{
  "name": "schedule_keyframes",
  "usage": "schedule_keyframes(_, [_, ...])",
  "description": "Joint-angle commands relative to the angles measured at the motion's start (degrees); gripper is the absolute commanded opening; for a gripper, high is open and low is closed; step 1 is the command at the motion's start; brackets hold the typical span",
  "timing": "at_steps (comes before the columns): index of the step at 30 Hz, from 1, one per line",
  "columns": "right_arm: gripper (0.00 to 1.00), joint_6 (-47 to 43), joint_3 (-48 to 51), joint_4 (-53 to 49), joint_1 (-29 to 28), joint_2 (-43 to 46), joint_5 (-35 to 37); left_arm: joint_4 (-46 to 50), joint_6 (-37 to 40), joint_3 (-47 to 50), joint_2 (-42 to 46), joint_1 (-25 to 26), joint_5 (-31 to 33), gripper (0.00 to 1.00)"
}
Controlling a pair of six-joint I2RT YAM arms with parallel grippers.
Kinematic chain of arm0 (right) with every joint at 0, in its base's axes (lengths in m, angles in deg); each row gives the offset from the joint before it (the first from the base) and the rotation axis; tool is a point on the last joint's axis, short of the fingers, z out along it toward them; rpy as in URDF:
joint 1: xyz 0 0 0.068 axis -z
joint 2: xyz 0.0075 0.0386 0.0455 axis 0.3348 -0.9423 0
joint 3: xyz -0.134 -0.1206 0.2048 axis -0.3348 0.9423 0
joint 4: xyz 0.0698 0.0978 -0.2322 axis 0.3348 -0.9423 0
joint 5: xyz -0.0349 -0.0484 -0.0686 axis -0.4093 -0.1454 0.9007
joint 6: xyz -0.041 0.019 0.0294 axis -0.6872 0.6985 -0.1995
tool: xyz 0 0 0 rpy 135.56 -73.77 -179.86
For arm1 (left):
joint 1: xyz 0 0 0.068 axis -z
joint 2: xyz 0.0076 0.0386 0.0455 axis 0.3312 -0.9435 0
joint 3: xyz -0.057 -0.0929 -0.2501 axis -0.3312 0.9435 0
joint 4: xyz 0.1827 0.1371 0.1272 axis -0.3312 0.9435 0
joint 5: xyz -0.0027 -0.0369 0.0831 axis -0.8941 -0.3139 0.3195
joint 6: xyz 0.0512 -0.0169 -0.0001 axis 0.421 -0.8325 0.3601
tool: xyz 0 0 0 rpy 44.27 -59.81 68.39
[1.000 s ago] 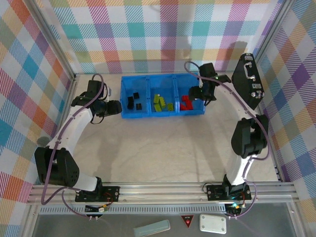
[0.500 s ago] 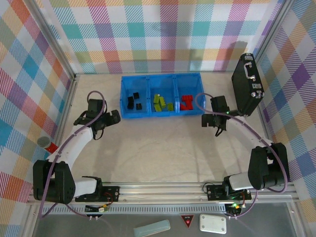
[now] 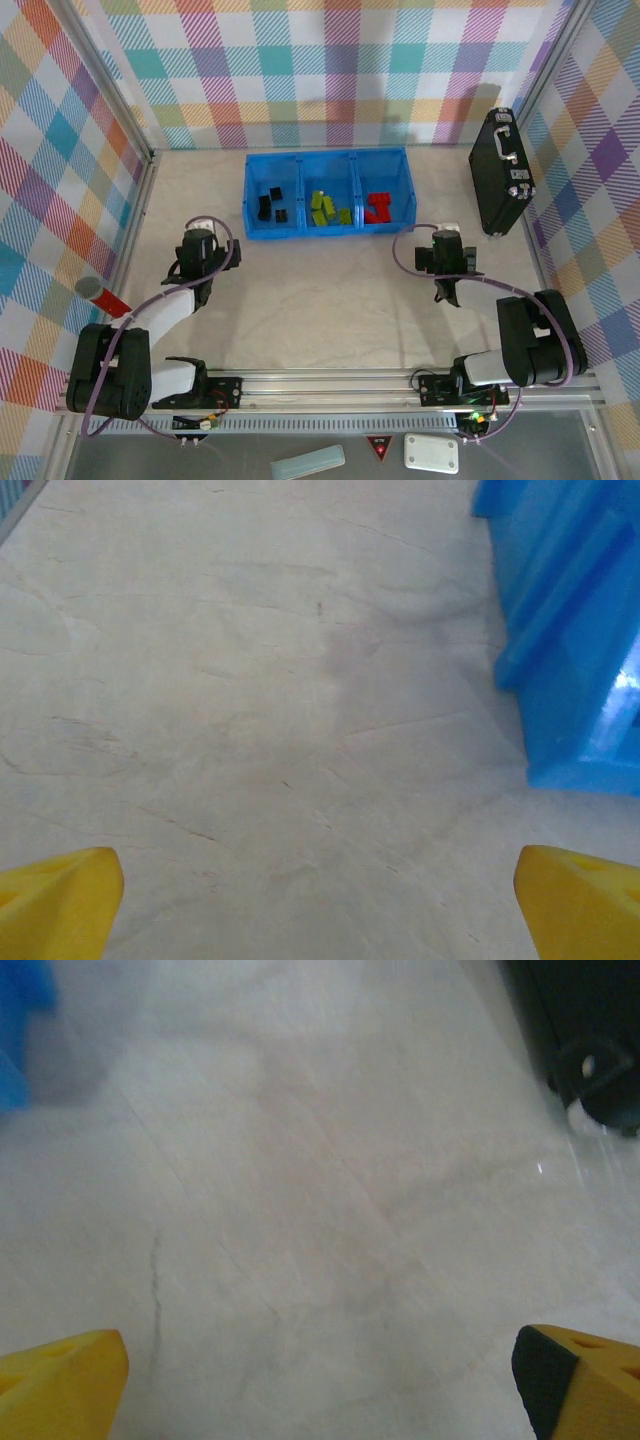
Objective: Sort the legos into containers by color
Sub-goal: Reset both arms
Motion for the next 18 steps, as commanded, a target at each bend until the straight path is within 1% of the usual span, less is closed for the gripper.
schedule_keyframes(1, [0.99,-3.5,1.6,16.9,0.8,0.8,-6.4,-16.3,3.4,1.1,-1.8,-0.7,-2.7,1.00])
schedule_keyframes(4, [0.99,-3.9,1.9,23.0,1.8,-1.6,-9.7,-22.9,3.6,2.1,-5.7,-0.8,-4.0,1.00])
schedule_keyframes(8, [0.99,-3.0,2.4,28.3,4.2,-5.9,-12.7,-20.0,4.0,-1.0,-9.7,-1.6,-8.3,1.00])
schedule_keyframes(9, [0.99,-2.2,2.4,27.4,5.0,-5.4,-14.6,-21.5,4.1,-0.4,-10.9,-1.9,-9.5,1.00])
schedule_keyframes(11, [0.99,-2.0,3.4,29.6,6.0,-5.9,-17.0,-27.0,4.0,1.7,-13.5,-2.5,-11.1,1.00])
schedule_keyframes(12, [0.99,-1.9,3.7,29.8,6.6,-5.9,-18.3,-30.6,3.9,2.7,-15.3,-2.7,-11.1,1.00])
schedule_keyframes(14, [0.99,-1.3,4.3,31.8,7.4,-7.3,-20.0,-34.6,3.3,3.5,-18.6,-3.1,-11.3,1.00])
schedule_keyframes(15, [0.99,-1.7,4.7,34.6,7.6,-9.1,-20.3,-35.8,3.5,3.0,-20.3,-3.2,-11.3,1.00])
schedule_keyframes(16, [0.99,-1.8,4.6,35.1,7.5,-9.6,-20.8,-35.4,3.3,2.8,-20.2,-3.4,-11.9,1.00])
schedule_keyframes(17, [0.99,-1.5,3.7,31.2,7.7,-8.4,-21.4,-33.8,3.0,2.6,-19.8,-3.9,-12.6,1.00])
schedule_keyframes(18, [0.99,-1.5,3.6,32.3,8.0,-9.1,-21.9,-35.2,3.1,2.7,-20.4,-4.0,-12.5,1.00])
